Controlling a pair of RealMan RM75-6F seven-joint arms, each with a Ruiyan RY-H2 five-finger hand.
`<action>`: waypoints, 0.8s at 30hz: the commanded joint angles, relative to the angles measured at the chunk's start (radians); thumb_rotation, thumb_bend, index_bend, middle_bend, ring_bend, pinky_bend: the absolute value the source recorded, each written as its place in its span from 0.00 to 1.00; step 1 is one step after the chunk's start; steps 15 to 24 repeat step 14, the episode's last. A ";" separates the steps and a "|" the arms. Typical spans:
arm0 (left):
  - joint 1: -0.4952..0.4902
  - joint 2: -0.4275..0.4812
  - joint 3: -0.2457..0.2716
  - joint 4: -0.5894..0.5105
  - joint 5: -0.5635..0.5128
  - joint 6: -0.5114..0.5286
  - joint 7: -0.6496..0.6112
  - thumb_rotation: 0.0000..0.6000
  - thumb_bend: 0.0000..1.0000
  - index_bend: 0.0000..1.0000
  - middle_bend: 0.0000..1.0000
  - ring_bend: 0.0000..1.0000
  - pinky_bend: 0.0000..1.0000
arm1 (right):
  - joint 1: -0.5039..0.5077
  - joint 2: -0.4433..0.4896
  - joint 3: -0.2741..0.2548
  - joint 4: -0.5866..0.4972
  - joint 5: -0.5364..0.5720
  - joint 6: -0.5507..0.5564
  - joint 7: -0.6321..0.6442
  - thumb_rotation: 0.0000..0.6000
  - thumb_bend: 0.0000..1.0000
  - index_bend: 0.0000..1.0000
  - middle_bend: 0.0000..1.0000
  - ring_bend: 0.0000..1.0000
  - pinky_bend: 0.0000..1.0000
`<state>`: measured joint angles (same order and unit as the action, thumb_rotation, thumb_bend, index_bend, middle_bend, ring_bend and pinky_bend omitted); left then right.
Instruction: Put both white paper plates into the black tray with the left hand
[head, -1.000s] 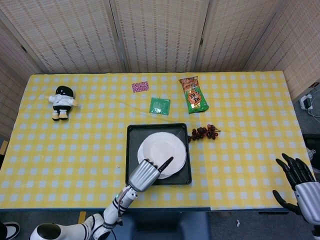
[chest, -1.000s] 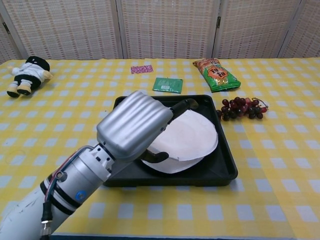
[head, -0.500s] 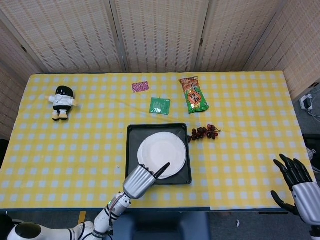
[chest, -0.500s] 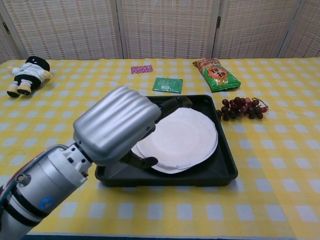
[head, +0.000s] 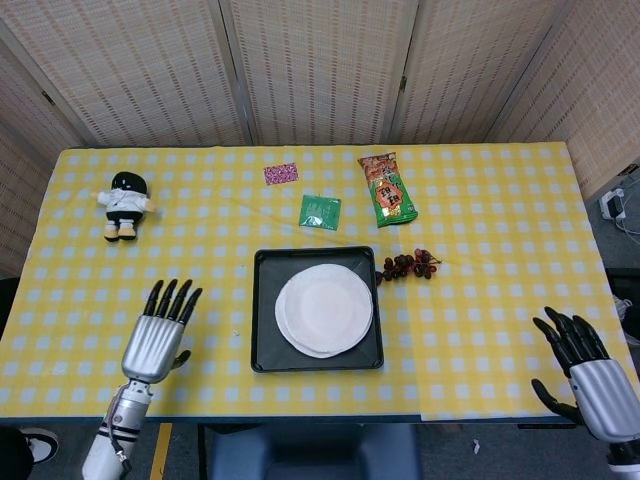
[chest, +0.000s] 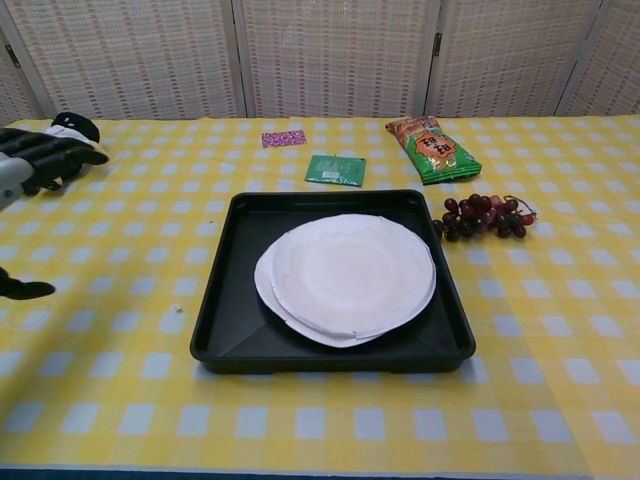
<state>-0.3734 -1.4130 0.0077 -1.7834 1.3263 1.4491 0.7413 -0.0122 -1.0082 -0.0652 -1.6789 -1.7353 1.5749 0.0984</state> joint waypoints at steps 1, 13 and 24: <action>0.118 0.122 -0.006 0.000 -0.059 0.098 -0.128 1.00 0.15 0.00 0.03 0.00 0.00 | 0.008 -0.006 0.005 -0.003 0.012 -0.016 -0.011 1.00 0.37 0.00 0.00 0.00 0.00; 0.266 0.159 0.027 0.137 -0.020 0.167 -0.384 1.00 0.14 0.00 0.00 0.00 0.00 | 0.057 -0.043 0.033 -0.011 0.079 -0.111 -0.068 1.00 0.37 0.00 0.00 0.00 0.00; 0.268 0.156 0.027 0.140 -0.020 0.165 -0.372 1.00 0.14 0.00 0.00 0.00 0.00 | 0.058 -0.043 0.034 -0.012 0.082 -0.114 -0.070 1.00 0.37 0.00 0.00 0.00 0.00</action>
